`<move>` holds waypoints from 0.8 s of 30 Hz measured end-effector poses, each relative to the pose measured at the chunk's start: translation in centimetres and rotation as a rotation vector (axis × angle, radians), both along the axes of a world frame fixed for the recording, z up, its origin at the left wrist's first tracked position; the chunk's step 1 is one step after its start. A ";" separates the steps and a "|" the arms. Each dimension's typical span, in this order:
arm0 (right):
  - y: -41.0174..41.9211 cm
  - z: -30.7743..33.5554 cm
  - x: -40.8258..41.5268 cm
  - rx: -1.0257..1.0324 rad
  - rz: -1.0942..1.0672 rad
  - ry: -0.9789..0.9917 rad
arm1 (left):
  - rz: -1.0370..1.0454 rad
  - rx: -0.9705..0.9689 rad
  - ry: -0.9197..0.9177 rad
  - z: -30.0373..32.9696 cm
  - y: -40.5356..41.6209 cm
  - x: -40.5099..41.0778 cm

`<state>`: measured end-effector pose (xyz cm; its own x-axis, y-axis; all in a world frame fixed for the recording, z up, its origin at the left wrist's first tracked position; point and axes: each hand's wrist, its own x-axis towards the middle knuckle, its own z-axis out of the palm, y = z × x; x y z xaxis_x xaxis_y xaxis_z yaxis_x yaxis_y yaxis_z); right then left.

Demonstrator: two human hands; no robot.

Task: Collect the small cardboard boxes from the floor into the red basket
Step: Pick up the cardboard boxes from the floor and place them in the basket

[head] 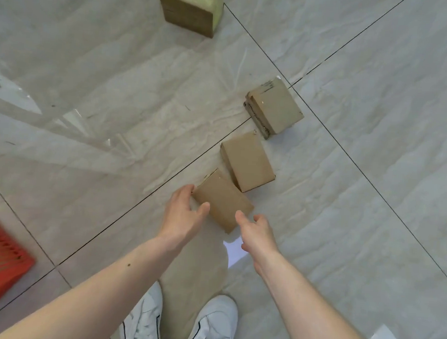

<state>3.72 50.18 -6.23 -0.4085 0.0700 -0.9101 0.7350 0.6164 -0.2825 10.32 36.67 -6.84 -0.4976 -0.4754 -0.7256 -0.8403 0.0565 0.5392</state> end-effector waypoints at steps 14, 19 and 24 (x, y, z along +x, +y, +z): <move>-1.3 0.3 0.6 -0.042 -0.051 -0.055 | 0.051 0.112 0.031 0.9 -0.2 -0.5; -2.6 6.2 0.5 -0.028 -0.026 -0.033 | 0.083 0.067 0.030 7.6 -1.6 -0.5; -4.5 13.5 -0.5 -0.013 -0.056 -0.004 | 0.100 -0.004 0.064 14.8 -3.7 -0.5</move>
